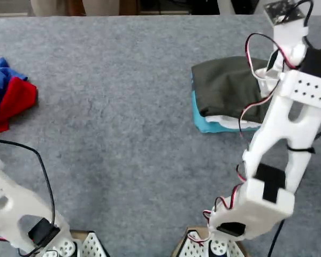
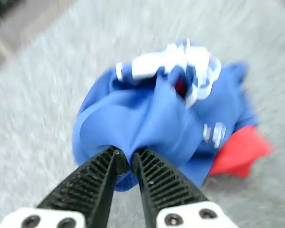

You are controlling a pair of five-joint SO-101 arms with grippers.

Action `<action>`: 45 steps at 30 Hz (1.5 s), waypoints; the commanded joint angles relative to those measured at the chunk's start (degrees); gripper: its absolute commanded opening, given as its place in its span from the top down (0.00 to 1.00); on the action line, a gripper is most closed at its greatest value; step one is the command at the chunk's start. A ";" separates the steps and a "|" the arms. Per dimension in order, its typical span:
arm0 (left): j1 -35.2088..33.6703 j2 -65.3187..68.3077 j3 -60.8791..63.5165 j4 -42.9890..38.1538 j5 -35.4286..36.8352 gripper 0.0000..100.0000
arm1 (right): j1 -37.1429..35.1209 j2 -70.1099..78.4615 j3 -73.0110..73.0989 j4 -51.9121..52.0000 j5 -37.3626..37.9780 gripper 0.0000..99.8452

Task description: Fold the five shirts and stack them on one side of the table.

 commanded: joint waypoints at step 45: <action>-8.35 -88.75 124.66 -36.92 14.33 0.69 | -59.65 -6.64 30.64 -9.32 9.67 0.73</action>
